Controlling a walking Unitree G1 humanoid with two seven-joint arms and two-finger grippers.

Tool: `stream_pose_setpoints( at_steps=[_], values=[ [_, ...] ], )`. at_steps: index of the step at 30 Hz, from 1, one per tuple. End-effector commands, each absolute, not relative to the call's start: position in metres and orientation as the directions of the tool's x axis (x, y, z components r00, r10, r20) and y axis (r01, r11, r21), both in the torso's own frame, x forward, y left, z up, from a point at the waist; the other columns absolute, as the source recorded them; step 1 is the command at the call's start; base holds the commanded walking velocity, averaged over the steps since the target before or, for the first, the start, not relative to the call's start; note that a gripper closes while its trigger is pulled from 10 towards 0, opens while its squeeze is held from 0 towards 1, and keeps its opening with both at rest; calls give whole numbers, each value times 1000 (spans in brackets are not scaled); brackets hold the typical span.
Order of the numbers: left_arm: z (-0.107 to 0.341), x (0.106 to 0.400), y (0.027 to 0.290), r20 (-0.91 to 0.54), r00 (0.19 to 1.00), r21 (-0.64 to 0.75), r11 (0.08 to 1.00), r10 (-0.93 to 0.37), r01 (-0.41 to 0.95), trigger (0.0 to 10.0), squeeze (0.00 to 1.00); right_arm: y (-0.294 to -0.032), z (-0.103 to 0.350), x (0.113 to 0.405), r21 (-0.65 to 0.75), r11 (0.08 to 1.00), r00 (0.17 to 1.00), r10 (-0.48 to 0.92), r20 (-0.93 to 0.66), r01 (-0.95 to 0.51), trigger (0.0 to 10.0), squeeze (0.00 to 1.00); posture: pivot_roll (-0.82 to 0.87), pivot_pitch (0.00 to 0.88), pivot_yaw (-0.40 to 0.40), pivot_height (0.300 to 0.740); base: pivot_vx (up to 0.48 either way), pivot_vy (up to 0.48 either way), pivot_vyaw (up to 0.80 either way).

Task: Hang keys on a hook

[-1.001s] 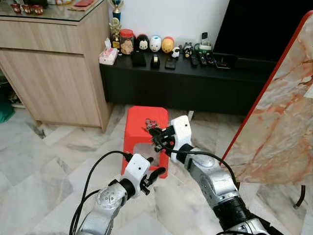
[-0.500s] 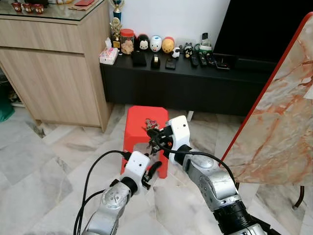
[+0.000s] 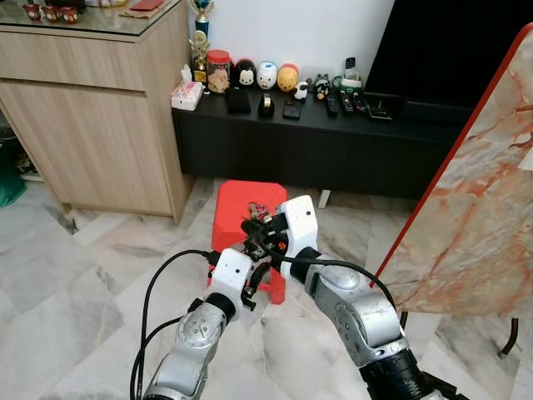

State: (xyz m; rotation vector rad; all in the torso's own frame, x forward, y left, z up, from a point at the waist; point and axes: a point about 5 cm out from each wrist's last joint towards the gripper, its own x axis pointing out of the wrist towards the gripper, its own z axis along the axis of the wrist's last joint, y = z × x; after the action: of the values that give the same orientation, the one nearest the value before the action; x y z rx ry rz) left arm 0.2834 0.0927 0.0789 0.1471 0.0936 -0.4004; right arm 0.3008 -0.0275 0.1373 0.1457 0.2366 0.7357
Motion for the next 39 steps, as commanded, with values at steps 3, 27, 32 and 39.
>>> stream_pose_setpoints(
  at_steps=[3, 27, 32, 39],
  values=[
    [83, 287, 89, -96, 928, 125, 921, -359, 369, 10000, 0, -27, 143, 298, 214, 730, 717, 681, -146, -649, 10000, 0, 11, 0, -147, 740, 0, 0, 0],
    [78, 282, 85, -127, 901, 129, 893, -415, 430, 0, 0, -33, 148, 306, 198, 757, 747, 650, -139, -622, 10000, 0, 15, 0, -146, 740, 0, 0, 0],
    [78, 281, 86, -129, 900, 133, 892, -416, 432, 0, 0, -33, 148, 307, 195, 762, 751, 645, -140, -618, 10000, 0, 14, 0, -144, 740, 0, 0, 0],
    [78, 279, 92, -137, 908, 152, 898, -395, 413, 0, 0, -37, 147, 309, 190, 772, 761, 633, -145, -606, 10000, 0, 16, 0, -145, 740, 0, 0, 0]
  ],
)
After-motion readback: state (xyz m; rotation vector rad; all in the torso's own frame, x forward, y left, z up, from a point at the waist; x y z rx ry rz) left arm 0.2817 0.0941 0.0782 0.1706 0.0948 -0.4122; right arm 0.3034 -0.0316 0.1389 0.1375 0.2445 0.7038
